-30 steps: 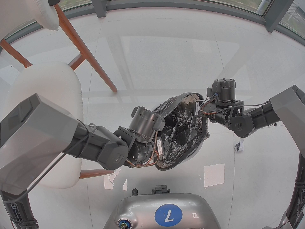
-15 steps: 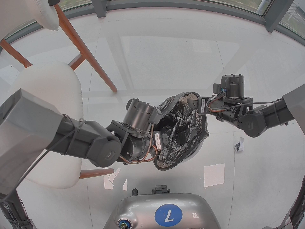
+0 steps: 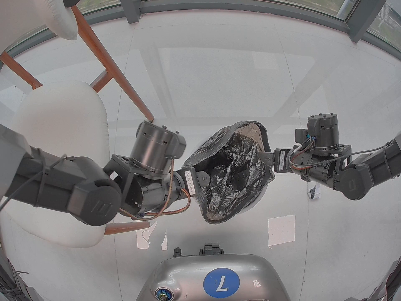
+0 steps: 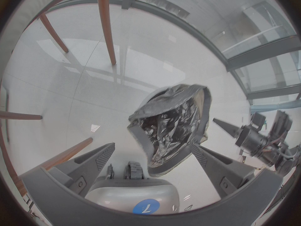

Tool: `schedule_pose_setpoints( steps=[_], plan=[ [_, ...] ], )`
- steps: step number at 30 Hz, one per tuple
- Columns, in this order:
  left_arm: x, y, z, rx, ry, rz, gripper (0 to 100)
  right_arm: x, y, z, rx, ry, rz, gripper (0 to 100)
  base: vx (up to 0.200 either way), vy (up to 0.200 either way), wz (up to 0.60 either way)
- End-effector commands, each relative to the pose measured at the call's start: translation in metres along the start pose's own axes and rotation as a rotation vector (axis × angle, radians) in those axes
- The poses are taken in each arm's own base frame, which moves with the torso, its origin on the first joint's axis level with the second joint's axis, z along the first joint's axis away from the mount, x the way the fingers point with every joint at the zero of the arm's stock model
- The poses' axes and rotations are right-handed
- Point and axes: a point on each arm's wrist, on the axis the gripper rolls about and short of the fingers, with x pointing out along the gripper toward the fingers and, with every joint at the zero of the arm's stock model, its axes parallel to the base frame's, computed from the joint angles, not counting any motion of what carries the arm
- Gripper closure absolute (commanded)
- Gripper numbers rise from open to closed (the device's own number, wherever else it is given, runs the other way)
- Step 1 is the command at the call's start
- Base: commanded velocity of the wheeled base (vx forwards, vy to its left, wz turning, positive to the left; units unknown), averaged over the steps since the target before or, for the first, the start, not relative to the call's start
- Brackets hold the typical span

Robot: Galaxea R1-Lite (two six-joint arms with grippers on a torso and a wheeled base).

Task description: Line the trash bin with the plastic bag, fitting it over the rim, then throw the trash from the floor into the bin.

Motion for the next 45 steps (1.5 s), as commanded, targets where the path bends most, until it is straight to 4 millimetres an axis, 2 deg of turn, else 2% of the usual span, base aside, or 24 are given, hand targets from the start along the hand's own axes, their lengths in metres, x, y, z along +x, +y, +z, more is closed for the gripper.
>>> schedule_pose_setpoints(
  steps=[1,5,11,12,19,22,25,33,45],
  plan=[
    [-0.002,0.001,0.009,0.008,-0.049,-0.038,0,-0.002,0.0,-0.001,0.0,0.002,-0.006,0,0.0,0.0,0.0],
    [0.013,0.004,0.005,0.087,-0.055,-0.031,0,-0.003,0.004,0.004,0.002,-0.017,0.006,0,0.0,0.0,0.0],
    [0.024,0.006,-0.001,0.169,-0.035,-0.014,0,-0.001,0.004,0.003,0.0,-0.018,-0.009,0,0.0,0.0,0.0],
    [0.03,0.006,-0.003,0.225,-0.03,-0.005,0,-0.001,0.004,0.003,0.001,-0.022,-0.026,0,0.0,0.0,0.0],
    [0.037,0.005,-0.002,0.364,-0.052,-0.007,0,-0.003,0.004,0.007,0.003,-0.039,-0.033,0,0.0,0.0,0.0],
    [0.059,0.01,-0.004,0.394,-0.114,0.01,0,-0.004,0.004,0.009,0.004,-0.046,-0.03,0,0.0,0.0,0.0],
    [0.069,0.013,-0.003,0.424,-0.147,0.015,0,-0.005,0.005,0.01,0.005,-0.055,-0.026,0,0.0,0.0,0.0],
    [0.088,0.02,0.002,0.416,-0.151,0.043,0,-0.005,0.005,0.015,0.011,-0.074,-0.023,0,0.0,0.0,0.0],
    [0.107,0.014,0.018,0.401,-0.212,0.049,0,-0.004,0.009,0.015,0.008,-0.075,-0.012,0,0.0,0.0,0.0]
  ],
)
